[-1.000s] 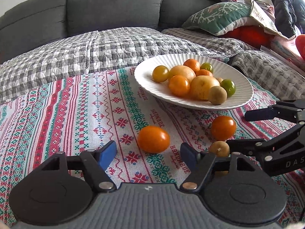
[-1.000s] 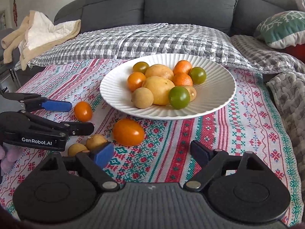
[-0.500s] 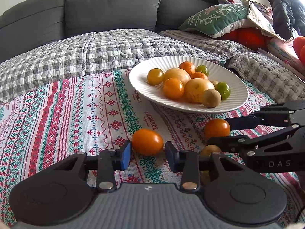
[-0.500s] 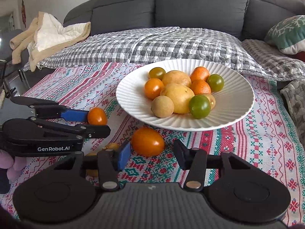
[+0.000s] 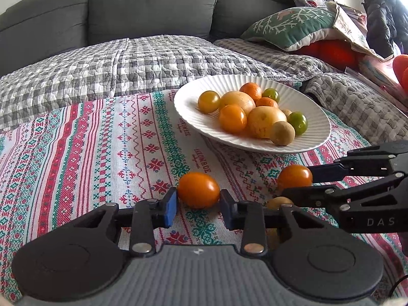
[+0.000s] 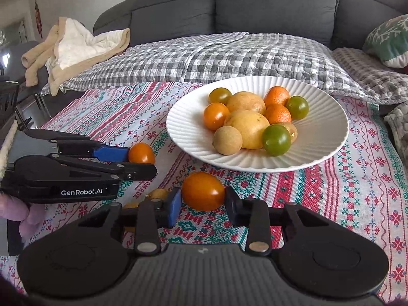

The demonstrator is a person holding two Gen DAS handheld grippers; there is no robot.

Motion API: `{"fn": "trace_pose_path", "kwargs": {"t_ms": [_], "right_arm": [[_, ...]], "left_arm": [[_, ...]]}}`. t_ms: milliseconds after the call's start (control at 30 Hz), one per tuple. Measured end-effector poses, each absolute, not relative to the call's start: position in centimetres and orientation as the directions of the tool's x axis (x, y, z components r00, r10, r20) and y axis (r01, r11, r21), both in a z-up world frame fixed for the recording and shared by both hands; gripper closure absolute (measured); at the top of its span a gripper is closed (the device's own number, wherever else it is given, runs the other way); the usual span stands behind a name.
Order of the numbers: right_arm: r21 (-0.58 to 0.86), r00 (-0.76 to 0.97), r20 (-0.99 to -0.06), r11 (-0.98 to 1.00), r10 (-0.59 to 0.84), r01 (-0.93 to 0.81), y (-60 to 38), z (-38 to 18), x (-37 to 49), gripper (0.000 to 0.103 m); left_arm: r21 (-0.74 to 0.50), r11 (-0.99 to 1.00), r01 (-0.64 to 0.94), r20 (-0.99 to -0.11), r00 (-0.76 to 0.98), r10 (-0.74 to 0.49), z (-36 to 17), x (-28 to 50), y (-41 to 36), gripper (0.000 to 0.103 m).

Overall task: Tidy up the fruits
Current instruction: 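Grasp an orange tomato with the left tool while the right tool grasps another orange tomato, then carry both orange tomatoes over the white plate and open both tools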

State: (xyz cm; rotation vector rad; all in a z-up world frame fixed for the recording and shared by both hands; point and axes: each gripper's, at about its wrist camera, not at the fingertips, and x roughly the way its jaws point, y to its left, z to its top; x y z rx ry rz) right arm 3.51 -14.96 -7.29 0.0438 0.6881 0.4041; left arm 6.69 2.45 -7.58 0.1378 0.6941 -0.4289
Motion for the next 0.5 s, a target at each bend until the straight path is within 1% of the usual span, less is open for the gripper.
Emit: {"fn": "trace_pose_path", "kwargs": {"t_ms": [500], "right_arm": [[0.194, 0.719, -0.578, 0.921, 0.386, -0.338, -18.2, -5.1, 1.5, 0.070]], "left_arm": [[-0.054, 0.897, 0.439, -0.630, 0.681, -0.372, -5.9, 5.8, 2.8, 0.074]]}}
